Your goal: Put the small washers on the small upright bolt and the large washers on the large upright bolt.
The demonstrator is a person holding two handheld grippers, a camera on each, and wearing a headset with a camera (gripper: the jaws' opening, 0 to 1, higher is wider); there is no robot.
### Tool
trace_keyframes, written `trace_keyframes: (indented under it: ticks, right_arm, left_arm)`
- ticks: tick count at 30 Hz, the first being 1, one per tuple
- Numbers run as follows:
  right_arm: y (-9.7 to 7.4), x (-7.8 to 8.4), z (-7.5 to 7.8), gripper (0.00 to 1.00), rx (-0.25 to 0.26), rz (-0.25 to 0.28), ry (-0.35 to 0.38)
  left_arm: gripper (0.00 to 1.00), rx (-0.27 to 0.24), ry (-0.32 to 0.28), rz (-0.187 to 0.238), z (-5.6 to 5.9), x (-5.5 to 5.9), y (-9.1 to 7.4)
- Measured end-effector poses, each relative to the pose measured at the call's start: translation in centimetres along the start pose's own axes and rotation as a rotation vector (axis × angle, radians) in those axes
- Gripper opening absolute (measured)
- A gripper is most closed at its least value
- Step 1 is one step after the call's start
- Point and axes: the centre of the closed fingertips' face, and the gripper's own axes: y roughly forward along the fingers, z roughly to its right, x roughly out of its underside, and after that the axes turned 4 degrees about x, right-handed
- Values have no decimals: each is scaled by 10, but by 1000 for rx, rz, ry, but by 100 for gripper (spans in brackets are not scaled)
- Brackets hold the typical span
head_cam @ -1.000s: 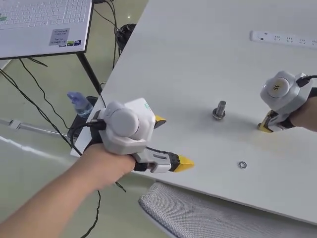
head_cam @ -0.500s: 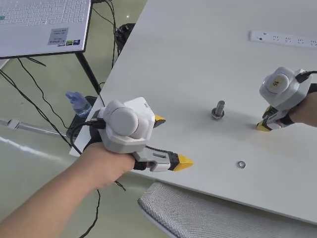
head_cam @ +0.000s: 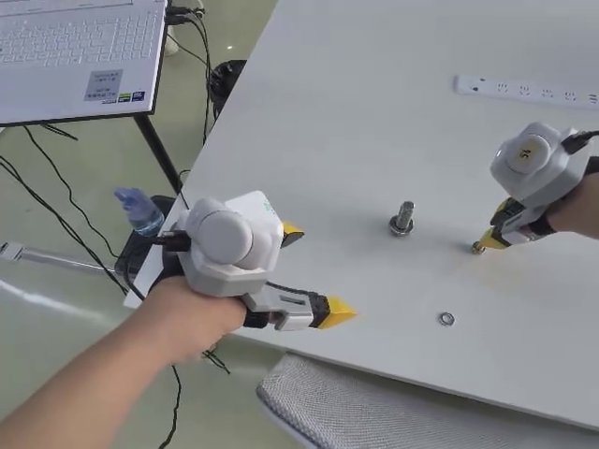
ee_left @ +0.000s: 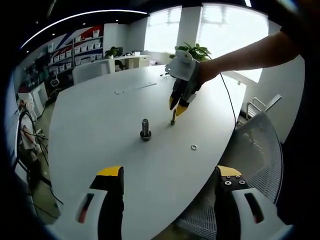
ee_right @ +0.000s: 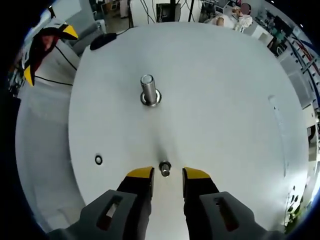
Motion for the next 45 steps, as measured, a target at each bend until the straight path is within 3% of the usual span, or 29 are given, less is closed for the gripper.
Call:
trace_keyframes:
  ticks: [11,16,24,45]
  right_arm:
    - [-20,-4,-12,24,19,12,-25]
    - [-24,-3,-19,24,22,15,-32]
    - [-32,-1,-37,24,21,23,-33]
    - [-21,4,-100,26,-37,34,-15]
  left_arm:
    - [74,5,25,14,6,-8,-4]
    - [74,1,26,11,9,-6,-6]
    - [74,8,34,20,16,-9,-10]
    - [76,35,61,28,25,-8,-10]
